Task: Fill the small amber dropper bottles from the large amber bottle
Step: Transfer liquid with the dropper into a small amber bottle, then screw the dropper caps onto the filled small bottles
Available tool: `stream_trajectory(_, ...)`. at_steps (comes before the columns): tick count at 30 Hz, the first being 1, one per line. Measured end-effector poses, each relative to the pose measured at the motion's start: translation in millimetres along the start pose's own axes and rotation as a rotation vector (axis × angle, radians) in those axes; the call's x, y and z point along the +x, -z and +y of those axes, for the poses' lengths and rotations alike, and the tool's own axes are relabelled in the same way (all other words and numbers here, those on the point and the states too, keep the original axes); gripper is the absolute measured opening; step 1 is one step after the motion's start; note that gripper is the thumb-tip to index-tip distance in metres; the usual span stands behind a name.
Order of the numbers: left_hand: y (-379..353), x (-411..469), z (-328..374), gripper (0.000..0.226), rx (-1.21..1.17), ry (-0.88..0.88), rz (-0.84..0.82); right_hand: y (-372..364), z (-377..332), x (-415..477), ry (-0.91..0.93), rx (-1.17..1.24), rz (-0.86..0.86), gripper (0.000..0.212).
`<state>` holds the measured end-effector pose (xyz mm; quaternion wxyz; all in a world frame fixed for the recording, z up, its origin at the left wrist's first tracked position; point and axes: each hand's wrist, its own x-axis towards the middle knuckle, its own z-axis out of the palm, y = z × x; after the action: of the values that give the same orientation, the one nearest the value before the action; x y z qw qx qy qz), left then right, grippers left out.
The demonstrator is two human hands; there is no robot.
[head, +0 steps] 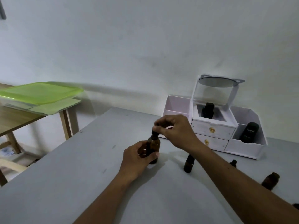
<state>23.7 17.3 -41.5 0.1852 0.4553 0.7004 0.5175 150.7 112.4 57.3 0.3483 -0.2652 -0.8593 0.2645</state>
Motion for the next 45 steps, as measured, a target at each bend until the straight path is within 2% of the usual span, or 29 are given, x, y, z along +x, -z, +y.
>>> stream_trajectory(10, 0.4, -2.1, 1.8, 0.05, -0.001, -0.018, 0.022, -8.3, 8.8, -10.0, -0.037, 0.048, 0.023, 0.018)
stream_trajectory(15, -0.4, -7.5, 3.5, 0.064, -0.01, -0.018, 0.029, 0.3, 6.7, -23.4, -0.042, 0.058, 0.014, 0.038)
stream_trajectory(17, 1.9, -13.5, 4.1, 0.07, -0.034, 0.013, 0.063, 11.0, 7.2, -36.7, -0.036, 0.063, 0.034, 0.039)
stream_trajectory(21, 6.4, -40.6, 13.4, 0.051, -0.064, 0.09, 0.13, 51.5, 15.3, -79.2, -0.051, 0.097, 0.054, 0.032)
stream_trajectory(27, -10.4, -97.3, 52.3, 0.015, -0.121, 0.081, -0.051, 130.6, 54.5, -166.4, -0.203, -0.007, 0.104, 0.024)
stream_trajectory(33, -83.4, -116.3, 99.0, 0.008, -0.156, 0.007, -0.311, 196.1, 106.8, -241.1, -0.403, -0.054, 0.342, 0.015)
stream_trajectory(36, -129.6, -113.3, 118.9, 0.01, -0.184, -0.058, -0.38, 214.9, 132.3, -263.0, -0.429, -0.172, 0.388, 0.031)
stream_trajectory(39, -177.0, -106.5, 135.6, 0.02, -0.205, -0.075, -0.431, 225.3, 156.3, -277.1, -0.387, -0.278, 0.325, 0.049)
stream_trajectory(45, -250.4, -91.5, 144.9, 0.048, -0.206, -0.075, -0.441, 231.7, 169.6, -279.8, -0.324, -0.538, -0.044, 0.052)
